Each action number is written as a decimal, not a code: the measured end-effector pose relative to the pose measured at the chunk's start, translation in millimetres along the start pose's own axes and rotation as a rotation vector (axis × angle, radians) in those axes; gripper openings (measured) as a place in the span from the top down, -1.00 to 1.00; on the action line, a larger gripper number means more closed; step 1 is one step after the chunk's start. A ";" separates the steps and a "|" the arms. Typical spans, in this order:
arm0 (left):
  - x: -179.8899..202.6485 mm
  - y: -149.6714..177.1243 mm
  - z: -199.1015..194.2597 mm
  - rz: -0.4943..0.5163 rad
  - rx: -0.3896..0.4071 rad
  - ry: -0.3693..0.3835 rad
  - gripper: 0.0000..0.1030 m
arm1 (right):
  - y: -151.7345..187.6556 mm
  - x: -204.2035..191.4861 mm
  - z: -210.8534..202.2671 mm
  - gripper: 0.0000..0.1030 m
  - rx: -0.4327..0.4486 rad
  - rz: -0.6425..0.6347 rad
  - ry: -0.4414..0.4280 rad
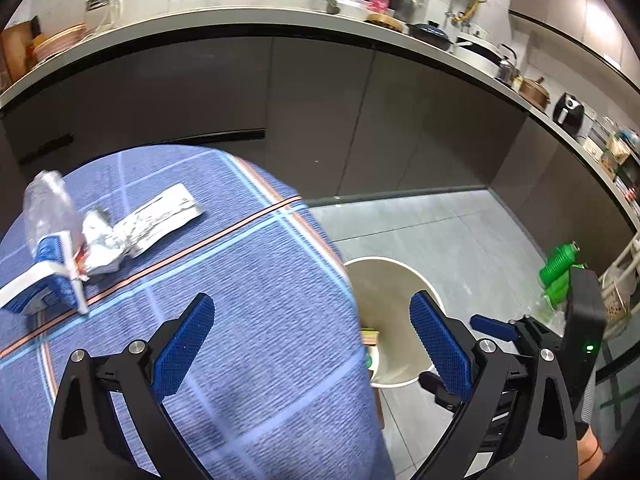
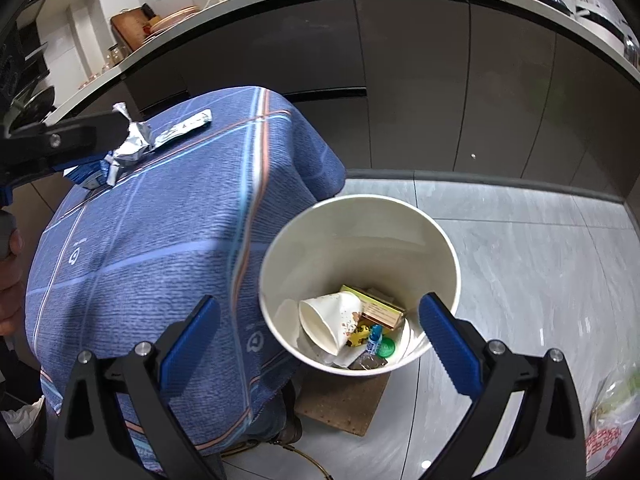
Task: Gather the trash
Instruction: 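Move both tools back over the table toward the milk carton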
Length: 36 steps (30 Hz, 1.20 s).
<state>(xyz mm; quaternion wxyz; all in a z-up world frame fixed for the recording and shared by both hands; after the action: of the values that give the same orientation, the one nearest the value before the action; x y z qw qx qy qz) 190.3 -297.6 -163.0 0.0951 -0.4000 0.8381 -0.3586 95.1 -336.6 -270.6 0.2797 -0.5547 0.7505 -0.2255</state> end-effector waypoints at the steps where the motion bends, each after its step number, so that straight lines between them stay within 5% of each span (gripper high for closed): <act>1: -5.0 2.1 -2.3 -0.012 -0.002 -0.006 -0.83 | -0.8 -2.7 -1.1 -0.93 0.001 -0.006 -0.002; 15: -105.5 54.8 -55.3 -0.265 0.002 -0.087 -0.83 | -22.5 -75.4 -13.0 -0.93 0.034 -0.160 -0.089; 28: -208.6 82.7 -107.1 -0.397 0.056 -0.226 -0.83 | -70.6 -160.2 -20.1 -0.94 0.172 -0.202 -0.248; 36: -247.0 78.2 -119.0 -0.431 0.086 -0.237 -0.83 | -87.3 -200.9 6.3 -0.94 0.099 -0.212 -0.285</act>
<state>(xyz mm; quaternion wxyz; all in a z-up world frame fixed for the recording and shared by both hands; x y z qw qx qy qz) 253.6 -19.6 -161.2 0.1311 -0.6044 0.7003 -0.3564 206.9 -168.8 -184.5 0.3847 -0.6427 0.6286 -0.2094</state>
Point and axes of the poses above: each gripper's, at about its wrist camera, not at the fingertips, and z roughly the way its jaws point, x to its right, y to its underside, the point moved 8 cm from there along z, roughly the way its jaws point
